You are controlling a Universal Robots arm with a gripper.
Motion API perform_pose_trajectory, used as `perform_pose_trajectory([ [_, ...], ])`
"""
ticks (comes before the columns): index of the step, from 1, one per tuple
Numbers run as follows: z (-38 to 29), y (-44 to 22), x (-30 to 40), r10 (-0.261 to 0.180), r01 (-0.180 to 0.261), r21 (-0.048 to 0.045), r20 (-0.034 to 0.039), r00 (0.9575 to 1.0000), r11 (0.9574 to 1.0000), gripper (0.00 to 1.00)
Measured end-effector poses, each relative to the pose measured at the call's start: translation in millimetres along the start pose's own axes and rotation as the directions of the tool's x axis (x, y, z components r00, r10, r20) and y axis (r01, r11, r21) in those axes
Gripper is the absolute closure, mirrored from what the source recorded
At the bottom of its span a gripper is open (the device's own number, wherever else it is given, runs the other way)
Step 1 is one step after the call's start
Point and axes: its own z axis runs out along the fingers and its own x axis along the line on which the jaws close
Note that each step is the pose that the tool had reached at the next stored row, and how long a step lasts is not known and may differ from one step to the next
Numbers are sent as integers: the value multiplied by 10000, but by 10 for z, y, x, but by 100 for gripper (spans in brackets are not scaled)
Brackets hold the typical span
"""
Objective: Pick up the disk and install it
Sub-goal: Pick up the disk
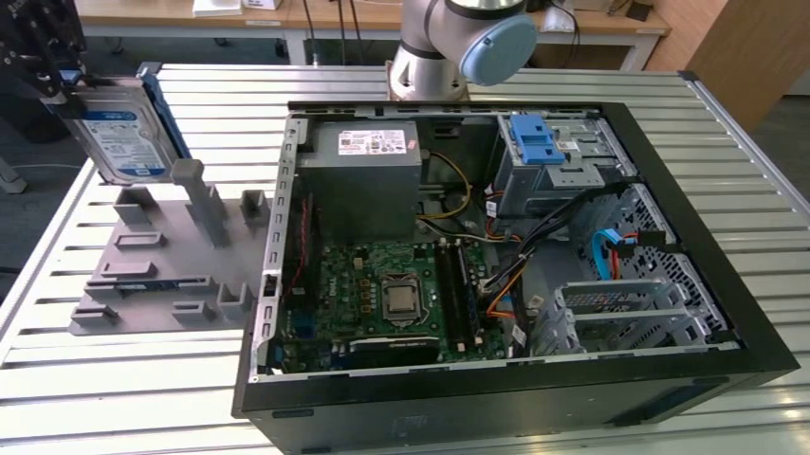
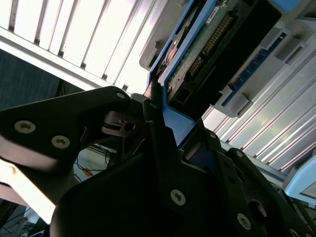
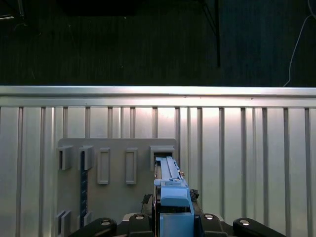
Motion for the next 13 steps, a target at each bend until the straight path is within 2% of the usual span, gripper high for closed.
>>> perform_pose_trajectory([
  [7, -43, 1, -2, 0, 0, 1, 0, 10000, 10000, 64],
  [13, -119, 3, -4, 0, 0, 0, 0, 10000, 10000, 64],
])
